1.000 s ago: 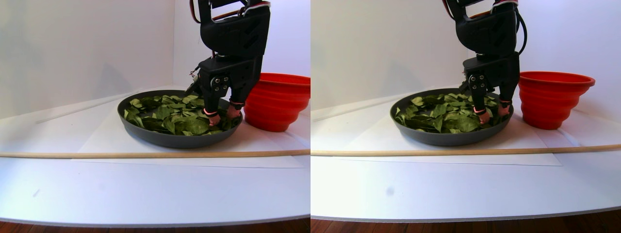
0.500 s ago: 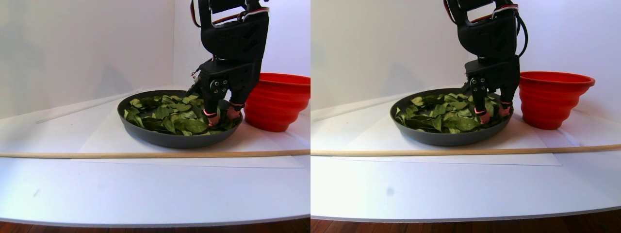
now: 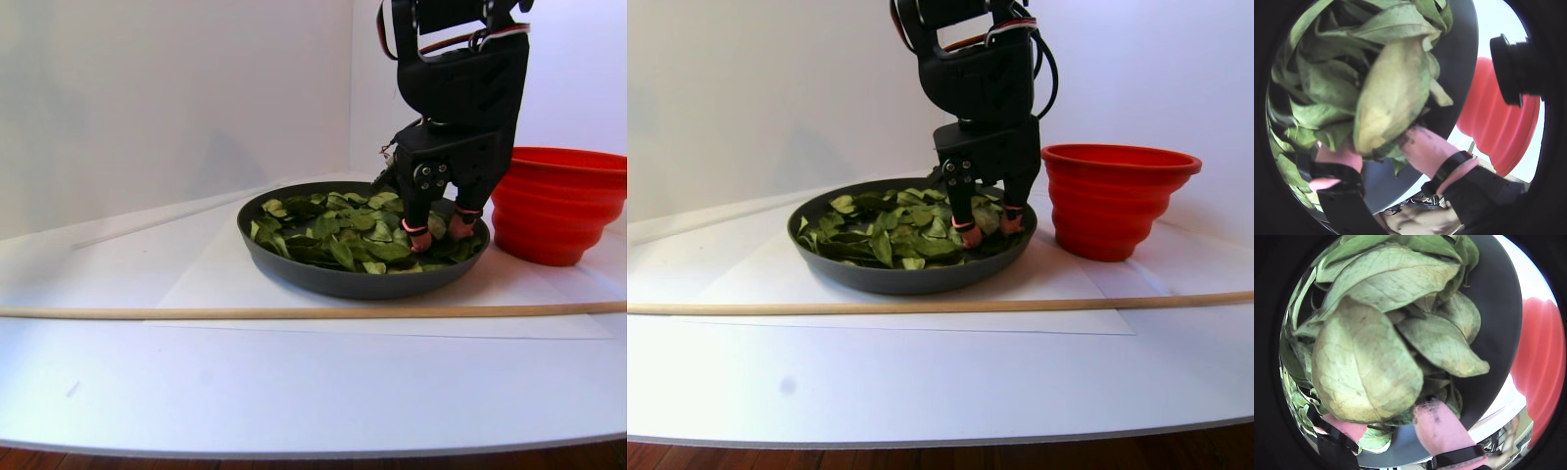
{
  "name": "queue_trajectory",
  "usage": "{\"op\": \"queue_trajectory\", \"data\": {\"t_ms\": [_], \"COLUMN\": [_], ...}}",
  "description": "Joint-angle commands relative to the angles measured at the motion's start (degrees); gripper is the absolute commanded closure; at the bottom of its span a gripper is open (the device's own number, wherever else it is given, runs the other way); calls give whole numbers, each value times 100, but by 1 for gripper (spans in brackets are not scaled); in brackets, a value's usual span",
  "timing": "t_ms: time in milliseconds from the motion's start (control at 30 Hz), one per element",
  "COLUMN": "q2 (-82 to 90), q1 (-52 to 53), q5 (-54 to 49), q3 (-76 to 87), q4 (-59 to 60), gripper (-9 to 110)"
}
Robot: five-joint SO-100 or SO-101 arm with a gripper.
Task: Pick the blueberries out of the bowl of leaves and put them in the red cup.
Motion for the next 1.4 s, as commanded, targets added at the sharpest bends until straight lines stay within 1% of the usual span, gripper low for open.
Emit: {"op": "queue_trajectory", "data": {"t_ms": [0,500,933,1367], "q2": [88,105,-176,-88], "q1": [-18,-44,-70,9], "q5": [0,53,185,123], "q3": [-158,53,167,360], "q4": [-132,-167,-448,-448], "gripper": [85,85,86,89]}}
